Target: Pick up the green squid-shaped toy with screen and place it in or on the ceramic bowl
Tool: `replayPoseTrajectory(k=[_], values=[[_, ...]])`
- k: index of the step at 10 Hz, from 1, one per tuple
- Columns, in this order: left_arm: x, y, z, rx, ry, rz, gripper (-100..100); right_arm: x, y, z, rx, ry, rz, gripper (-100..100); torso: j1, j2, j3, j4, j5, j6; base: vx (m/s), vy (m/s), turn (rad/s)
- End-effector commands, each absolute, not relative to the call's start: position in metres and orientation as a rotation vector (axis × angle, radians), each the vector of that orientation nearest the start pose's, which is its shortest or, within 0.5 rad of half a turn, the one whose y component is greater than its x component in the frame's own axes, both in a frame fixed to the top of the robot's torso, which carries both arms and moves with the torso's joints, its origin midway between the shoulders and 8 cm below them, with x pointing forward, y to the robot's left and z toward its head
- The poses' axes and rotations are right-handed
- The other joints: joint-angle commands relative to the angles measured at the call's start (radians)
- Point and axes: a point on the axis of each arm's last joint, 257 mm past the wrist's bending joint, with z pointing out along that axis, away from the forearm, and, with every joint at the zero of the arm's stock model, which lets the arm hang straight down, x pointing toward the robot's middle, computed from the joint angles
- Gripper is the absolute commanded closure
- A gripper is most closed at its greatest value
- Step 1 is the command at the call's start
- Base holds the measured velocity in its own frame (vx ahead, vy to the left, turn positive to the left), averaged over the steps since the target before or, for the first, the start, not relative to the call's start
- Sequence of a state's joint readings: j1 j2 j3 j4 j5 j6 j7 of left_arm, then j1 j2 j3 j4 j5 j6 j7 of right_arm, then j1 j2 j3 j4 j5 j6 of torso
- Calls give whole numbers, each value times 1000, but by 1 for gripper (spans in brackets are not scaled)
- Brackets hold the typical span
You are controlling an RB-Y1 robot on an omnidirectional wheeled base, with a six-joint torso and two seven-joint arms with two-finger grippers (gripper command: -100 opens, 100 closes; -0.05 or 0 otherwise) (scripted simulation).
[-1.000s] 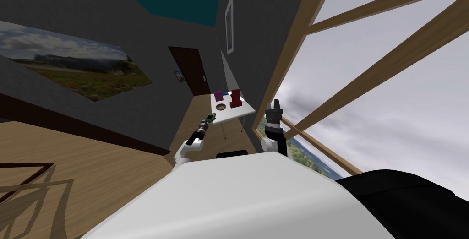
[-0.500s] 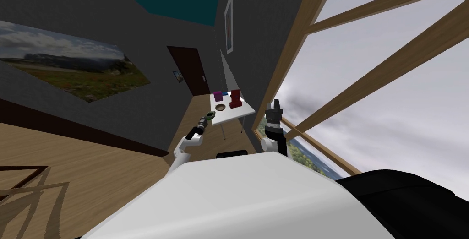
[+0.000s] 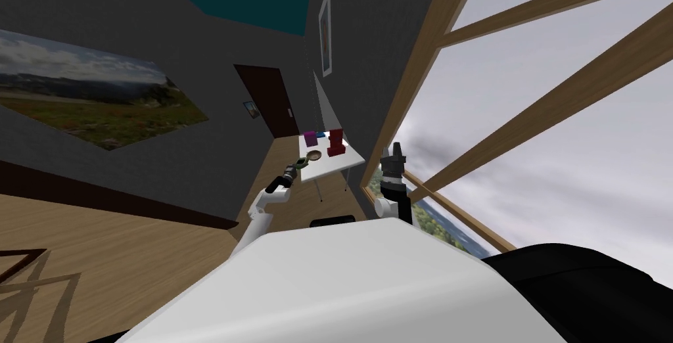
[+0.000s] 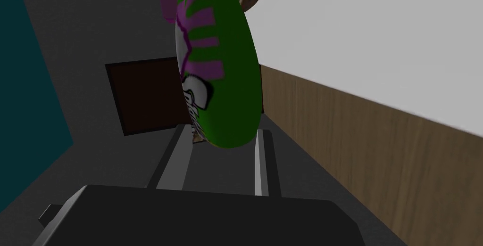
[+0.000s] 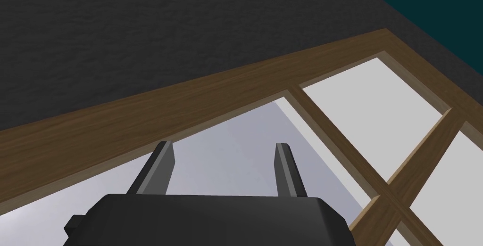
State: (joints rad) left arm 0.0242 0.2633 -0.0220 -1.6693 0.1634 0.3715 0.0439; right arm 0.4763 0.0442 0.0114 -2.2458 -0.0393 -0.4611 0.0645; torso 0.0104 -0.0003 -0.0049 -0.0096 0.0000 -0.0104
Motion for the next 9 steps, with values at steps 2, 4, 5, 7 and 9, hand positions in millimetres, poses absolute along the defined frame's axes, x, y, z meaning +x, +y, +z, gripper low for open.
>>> replayPoseTrajectory(k=[2,4,5,7,9], values=[[541,291,-260,-1378,1476,-996,100,358,-284,9,733,603,1276,0,-1,-1,0,0,0,0,62,-27,-91],[545,291,-257,-1387,1490,-982,100,358,-284,9,733,603,1276,0,-1,-1,0,0,0,0,53,-21,-53],[549,292,-252,-1389,1497,-974,100,358,-284,9,733,603,1276,0,-1,0,0,0,-1,0,58,-34,-111],[556,291,-244,-1393,1510,-960,100,358,-284,9,733,603,1276,0,-3,-1,0,1,-1,1,78,-29,-141],[561,290,-238,-1398,1521,-949,100,358,-284,9,733,603,1276,0,-3,-1,0,1,-2,0,83,-34,-91]])
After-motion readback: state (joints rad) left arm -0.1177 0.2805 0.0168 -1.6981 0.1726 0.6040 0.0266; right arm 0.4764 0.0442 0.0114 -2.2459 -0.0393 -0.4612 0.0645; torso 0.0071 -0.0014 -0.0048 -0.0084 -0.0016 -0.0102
